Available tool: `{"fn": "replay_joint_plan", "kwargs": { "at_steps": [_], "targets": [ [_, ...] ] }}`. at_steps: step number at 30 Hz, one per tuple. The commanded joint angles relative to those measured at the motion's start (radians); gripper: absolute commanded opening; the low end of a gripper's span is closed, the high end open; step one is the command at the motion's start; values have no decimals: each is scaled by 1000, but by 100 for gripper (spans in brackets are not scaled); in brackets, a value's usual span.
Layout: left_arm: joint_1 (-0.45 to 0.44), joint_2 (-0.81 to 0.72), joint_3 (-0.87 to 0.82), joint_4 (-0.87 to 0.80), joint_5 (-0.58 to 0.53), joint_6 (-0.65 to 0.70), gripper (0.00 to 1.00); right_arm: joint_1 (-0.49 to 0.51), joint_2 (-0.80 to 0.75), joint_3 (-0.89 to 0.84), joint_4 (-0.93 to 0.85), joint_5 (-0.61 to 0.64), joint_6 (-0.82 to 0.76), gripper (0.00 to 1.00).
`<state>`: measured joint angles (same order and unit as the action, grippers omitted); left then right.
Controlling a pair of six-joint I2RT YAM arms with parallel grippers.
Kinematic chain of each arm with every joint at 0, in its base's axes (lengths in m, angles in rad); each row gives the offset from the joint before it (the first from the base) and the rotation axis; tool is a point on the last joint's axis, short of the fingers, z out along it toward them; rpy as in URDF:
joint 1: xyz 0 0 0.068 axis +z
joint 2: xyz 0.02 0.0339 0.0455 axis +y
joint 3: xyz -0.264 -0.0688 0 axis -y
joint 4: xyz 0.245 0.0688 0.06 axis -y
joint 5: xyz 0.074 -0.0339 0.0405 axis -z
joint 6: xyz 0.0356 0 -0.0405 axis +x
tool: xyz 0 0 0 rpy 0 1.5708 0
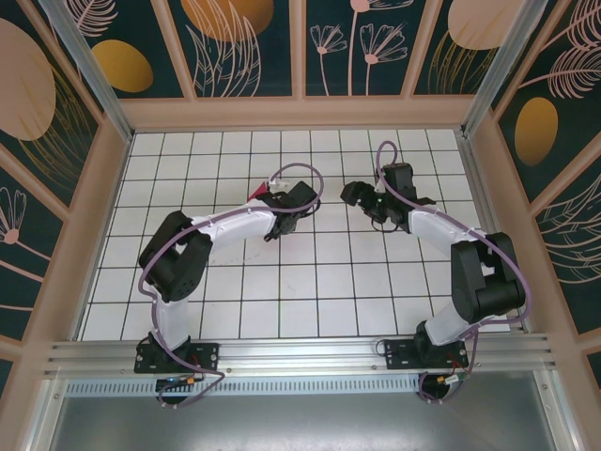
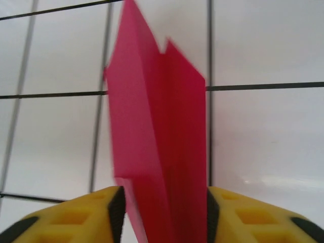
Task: Fold a paper plane with a square sheet of paper (pick it up from the middle)
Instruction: Turn over the paper at the center of the table.
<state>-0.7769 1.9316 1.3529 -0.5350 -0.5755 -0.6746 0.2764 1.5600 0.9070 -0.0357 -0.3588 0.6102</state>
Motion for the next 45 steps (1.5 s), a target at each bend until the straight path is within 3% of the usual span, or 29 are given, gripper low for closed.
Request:
{"fn": "replay_joint_plan", "kwargs": {
  "at_steps": [1,6,10,17,21,26,35,41,45],
  "targets": [
    [15,-36,-44,142,118,35,52,-7,-16,-12,-36,26,14,79],
    [75,-143,-153,276,280,28,64,7,3,-26,3,-21,26,75],
    [134,-279,-256,376,401,-4,74,94,23,2,8,9,16,72],
    [222,-433,-437,418,340,-76,91,338,166,140,-5,59,8,50],
    [266,-508,-529,432,294,-118,98,426,255,223,-11,44,0,41],
    [317,-563,-622,465,308,-159,99,485,369,329,-34,33,-1,38],
    [348,-566,-673,503,348,-191,98,488,504,446,-155,59,-58,35],
    [348,-562,-667,501,352,-185,98,476,542,469,-373,53,-299,34],
    [349,-558,-658,502,365,-172,99,450,480,380,-456,76,-419,33]
  ]
}}
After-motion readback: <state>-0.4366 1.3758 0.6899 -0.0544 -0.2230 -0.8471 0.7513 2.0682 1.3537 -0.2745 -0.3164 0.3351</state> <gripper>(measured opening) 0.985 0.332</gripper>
